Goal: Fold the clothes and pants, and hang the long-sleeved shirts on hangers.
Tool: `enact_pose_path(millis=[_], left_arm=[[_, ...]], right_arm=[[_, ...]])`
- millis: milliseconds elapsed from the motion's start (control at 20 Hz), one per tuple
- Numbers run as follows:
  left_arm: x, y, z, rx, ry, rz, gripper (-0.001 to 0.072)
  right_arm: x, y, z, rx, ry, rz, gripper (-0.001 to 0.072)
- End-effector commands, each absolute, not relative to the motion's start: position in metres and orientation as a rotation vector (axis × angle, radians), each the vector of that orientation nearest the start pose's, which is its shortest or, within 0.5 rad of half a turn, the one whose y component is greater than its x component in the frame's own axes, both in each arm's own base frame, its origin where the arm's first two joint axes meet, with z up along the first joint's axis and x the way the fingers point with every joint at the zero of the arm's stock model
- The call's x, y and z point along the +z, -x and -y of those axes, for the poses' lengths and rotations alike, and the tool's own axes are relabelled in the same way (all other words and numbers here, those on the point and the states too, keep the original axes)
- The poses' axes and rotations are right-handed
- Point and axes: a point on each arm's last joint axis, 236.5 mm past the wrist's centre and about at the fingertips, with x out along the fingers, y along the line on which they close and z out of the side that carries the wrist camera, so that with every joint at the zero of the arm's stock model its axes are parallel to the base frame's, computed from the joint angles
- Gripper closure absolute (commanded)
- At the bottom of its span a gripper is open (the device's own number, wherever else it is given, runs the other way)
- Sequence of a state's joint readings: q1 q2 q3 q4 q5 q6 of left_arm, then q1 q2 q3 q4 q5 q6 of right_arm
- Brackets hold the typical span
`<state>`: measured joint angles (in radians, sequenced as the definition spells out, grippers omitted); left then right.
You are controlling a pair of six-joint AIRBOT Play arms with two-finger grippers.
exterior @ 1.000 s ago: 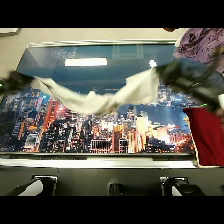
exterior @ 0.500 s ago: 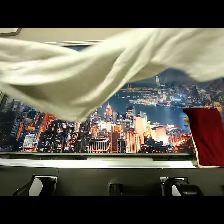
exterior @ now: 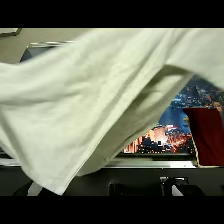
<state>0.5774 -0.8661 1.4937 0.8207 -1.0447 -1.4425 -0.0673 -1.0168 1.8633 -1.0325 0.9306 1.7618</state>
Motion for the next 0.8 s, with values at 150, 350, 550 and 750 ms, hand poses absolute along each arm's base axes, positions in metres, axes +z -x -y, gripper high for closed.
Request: enact_pose_path(millis=[150, 350, 550, 750], left_arm=[[0.097, -0.463, -0.001, -0.150, 0.401, -0.944, 0.0692], [-0.005, -0.495, 0.013, -0.099, 0.505, -1.091, 0.0692], [-0.033, -0.503, 0.009, -0.053, 0.552, -1.116, 0.0692], [-0.034, -0.502, 0.009, -0.054, 0.551, -1.118, 0.0691]], right_arm=[[0.156, -0.493, -0.145, 0.316, -0.539, -1.055, 0.0687], [0.026, -0.517, -0.170, 0.212, -0.460, -1.254, 0.0687], [-0.006, -0.529, -0.173, 0.141, -0.538, -1.275, 0.0686], [-0.004, -0.534, -0.172, 0.128, -0.557, -1.256, 0.0685]])
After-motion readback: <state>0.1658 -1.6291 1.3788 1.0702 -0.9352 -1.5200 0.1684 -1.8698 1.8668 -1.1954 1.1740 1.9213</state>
